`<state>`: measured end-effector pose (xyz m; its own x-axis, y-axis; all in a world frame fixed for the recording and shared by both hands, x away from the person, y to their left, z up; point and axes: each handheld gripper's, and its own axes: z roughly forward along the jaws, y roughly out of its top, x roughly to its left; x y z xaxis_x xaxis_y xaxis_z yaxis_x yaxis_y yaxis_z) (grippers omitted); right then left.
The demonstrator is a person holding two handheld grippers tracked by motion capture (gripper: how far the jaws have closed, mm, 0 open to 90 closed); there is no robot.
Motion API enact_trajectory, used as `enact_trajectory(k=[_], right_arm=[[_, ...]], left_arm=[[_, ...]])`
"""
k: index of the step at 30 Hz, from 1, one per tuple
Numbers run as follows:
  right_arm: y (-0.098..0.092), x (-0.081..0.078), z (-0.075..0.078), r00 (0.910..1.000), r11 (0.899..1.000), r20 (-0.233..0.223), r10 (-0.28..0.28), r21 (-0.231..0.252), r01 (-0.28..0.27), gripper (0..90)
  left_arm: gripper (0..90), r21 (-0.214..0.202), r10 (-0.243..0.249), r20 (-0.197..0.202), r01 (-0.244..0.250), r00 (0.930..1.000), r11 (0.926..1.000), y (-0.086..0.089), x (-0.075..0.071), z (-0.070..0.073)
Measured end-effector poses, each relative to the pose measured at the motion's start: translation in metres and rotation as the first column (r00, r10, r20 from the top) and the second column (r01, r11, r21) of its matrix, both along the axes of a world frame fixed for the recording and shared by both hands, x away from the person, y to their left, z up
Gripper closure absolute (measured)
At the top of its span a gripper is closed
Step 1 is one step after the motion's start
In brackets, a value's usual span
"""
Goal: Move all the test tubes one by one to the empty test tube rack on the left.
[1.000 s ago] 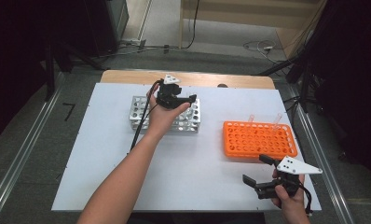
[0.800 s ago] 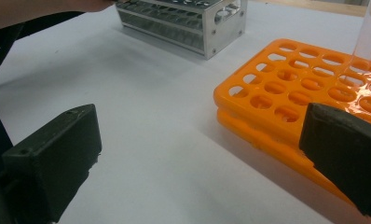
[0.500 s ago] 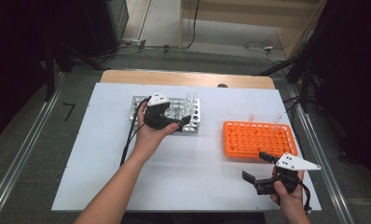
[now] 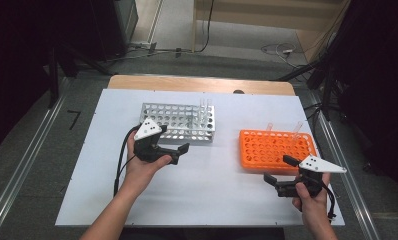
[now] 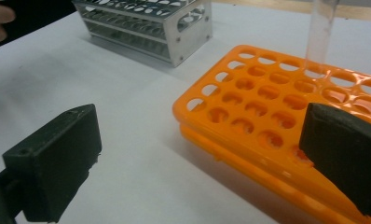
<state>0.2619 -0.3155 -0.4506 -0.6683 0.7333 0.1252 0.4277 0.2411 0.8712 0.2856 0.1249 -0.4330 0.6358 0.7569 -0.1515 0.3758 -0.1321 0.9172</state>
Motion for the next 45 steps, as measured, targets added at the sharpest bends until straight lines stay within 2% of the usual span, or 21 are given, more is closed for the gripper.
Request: enact_trajectory(k=[5,8,13,15,18,23,26,28,30,33,35,39,42,45], right_arm=[[-0.009,0.01,0.005,0.9991,0.999,0.007,-0.042,0.005,0.042,0.0],[-0.018,0.017,0.007,0.9965,0.996,0.008,-0.083,0.008,0.083,0.0],[-0.033,0.029,0.016,0.9909,0.99,0.002,-0.135,0.03,0.134,0.0],[-0.038,0.034,0.018,0.9884,0.988,-0.004,-0.152,0.039,0.152,0.0],[-0.044,0.043,0.017,0.9813,0.981,-0.022,-0.191,0.027,0.192,4.7],[-0.047,0.062,0.006,0.9594,0.961,-0.057,-0.276,-0.047,0.274,17.2],[-0.046,0.071,-0.002,0.9513,0.951,-0.064,-0.301,-0.084,0.296,25.7],[-0.046,0.075,-0.006,0.9516,0.951,-0.061,-0.301,-0.092,0.295,33.7],[-0.047,0.078,-0.008,0.9496,0.946,-0.049,-0.31,-0.12,0.302,42.8],[-0.051,0.08,-0.011,0.9544,0.956,-0.076,-0.289,-0.076,0.283,53.0],[-0.051,0.08,-0.013,0.9554,0.958,-0.078,-0.285,-0.066,0.28,56.9],[-0.047,0.08,-0.02,0.9554,0.954,-0.049,-0.291,-0.093,0.286,63.8],[-0.045,0.079,-0.021,0.9517,0.945,-0.015,-0.307,-0.127,0.302,69.3],[-0.046,0.078,-0.023,0.9519,0.946,-0.009,-0.306,-0.11,0.304,73.1]], left_arm=[[0.0,0.012,0.006,0.011,-0.006,0.9999,0.9999,0.008,-0.021,-0.009],[0.0,-0.007,0.014,0.012,-0.014,0.9998,0.9999,0.014,-0.029,-0.012],[0.0,-0.028,0.018,0.01,-0.018,0.9998,0.9994,0.018,-0.036,-0.014],[0.0,-0.02,0.015,0.011,-0.015,0.9998,0.9997,0.017,-0.038,-0.016],[0.0,-0.012,0.011,0.003,-0.011,0.9999,0.9999,0.015,-0.039,-0.02],[0.0,-0.019,0.029,-0.005,-0.029,0.9996,0.9994,0.015,-0.037,-0.022],[0.0,-0.022,0.031,-0.005,-0.031,0.9995,0.9993,0.016,-0.036,-0.022],[0.0,-0.025,0.036,-0.006,-0.036,0.9994,0.999,0.016,-0.036,-0.022],[0.0,-0.03,0.043,-0.001,-0.043,0.9991,0.9986,0.017,-0.036,-0.022],[0.0,-0.042,0.051,0.002,-0.051,0.9987,0.9978,0.017,-0.035,-0.022],[0.0,-0.039,0.05,0.003,-0.049,0.9988,0.998,0.016,-0.035,-0.022],[0.0,-0.036,0.04,0.004,-0.04,0.9992,0.9985,0.011,-0.035,-0.023],[0.0,-0.03,0.033,0.012,-0.032,0.9994,0.999,0.009,-0.037,-0.023],[0.0,-0.033,0.03,0.008,-0.029,0.9995,0.999,0.009,-0.036,-0.024]])
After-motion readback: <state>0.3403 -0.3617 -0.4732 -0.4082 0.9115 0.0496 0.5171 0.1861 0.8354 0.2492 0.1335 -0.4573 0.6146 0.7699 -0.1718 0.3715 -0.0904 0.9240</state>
